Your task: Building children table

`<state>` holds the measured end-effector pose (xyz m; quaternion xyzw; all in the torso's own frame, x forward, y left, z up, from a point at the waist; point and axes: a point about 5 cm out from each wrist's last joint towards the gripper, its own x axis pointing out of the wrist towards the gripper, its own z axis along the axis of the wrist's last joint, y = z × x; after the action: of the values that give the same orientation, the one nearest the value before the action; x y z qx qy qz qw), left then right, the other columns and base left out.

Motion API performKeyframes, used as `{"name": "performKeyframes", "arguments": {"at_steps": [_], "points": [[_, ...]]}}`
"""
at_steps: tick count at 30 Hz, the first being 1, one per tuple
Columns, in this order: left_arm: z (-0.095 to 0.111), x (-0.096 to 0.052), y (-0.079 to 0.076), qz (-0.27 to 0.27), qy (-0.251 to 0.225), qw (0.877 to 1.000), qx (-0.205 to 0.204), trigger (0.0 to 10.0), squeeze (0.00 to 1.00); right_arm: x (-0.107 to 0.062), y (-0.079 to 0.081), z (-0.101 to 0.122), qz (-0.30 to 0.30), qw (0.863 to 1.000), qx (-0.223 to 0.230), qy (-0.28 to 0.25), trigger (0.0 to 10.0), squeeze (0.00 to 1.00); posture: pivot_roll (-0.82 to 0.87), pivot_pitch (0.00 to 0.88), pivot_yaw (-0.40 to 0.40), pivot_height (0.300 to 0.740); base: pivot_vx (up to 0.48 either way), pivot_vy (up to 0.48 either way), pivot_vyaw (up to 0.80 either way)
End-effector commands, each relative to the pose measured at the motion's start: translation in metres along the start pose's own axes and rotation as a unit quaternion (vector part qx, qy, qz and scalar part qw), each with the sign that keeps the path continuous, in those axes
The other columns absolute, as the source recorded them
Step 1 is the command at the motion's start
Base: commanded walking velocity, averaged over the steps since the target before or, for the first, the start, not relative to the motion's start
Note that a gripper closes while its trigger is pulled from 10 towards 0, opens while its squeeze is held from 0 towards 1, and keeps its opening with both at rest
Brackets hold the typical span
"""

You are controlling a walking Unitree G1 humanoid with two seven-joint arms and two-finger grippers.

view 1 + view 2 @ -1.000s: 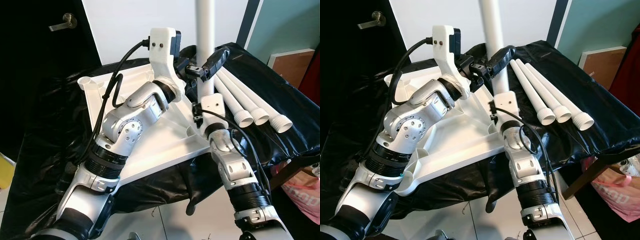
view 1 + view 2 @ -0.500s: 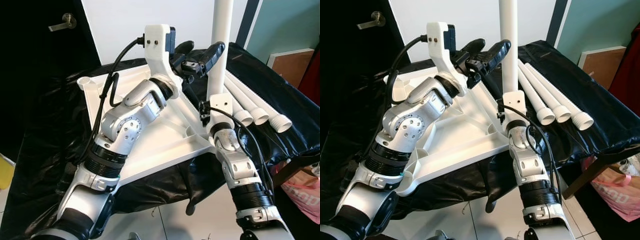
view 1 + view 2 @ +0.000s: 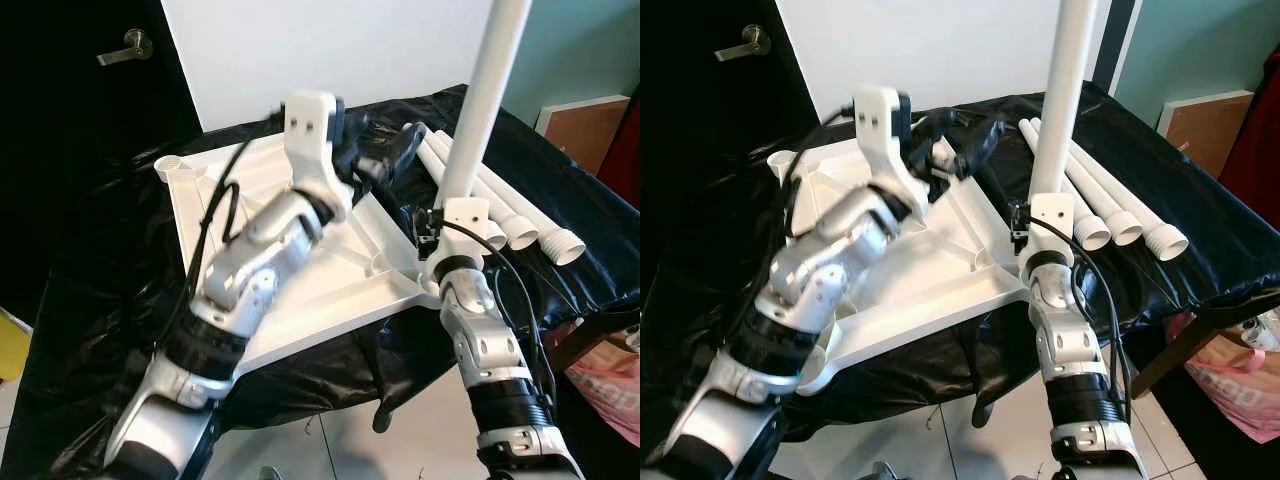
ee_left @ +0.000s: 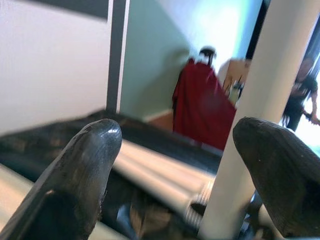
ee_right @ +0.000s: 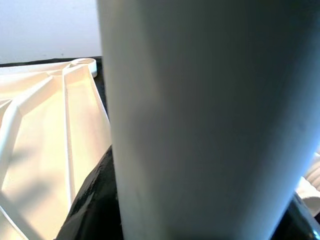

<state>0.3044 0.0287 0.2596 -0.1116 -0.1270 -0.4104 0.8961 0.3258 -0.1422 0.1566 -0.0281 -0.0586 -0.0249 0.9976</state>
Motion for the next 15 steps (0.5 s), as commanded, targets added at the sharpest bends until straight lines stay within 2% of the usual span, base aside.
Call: {"name": "performKeyframes", "arguments": {"at_steps": [1,8,11,15], "points": [[-0.004,-0.004,-0.014,-0.112,0.0,0.993,0.023,10.0,0.0,-0.002,-0.001,0.004,0.003,1.0,0.004,-0.02,10.0,0.0,-0.11,0.014,0.053,0.74,0.0,0.0,0.0],[-0.016,-0.011,-0.015,-0.104,0.01,0.994,0.037,10.0,0.0,-0.004,-0.004,0.002,-0.001,1.0,0.005,-0.024,10.0,0.0,-0.11,0.017,0.054,0.74,0.0,0.0,0.0],[-0.031,-0.019,-0.017,-0.089,0.03,0.995,0.045,10.0,0.0,-0.005,-0.006,0.001,-0.003,1.0,0.009,-0.028,10.0,0.0,-0.1,0.018,0.053,0.74,0.0,0.0,0.0],[-0.037,-0.022,-0.018,-0.088,0.041,0.994,0.055,10.0,0.0,-0.005,-0.006,0.0,-0.002,1.0,0.01,-0.029,10.0,0.0,-0.1,0.018,0.052,0.74,0.0,0.0,0.0]]}}
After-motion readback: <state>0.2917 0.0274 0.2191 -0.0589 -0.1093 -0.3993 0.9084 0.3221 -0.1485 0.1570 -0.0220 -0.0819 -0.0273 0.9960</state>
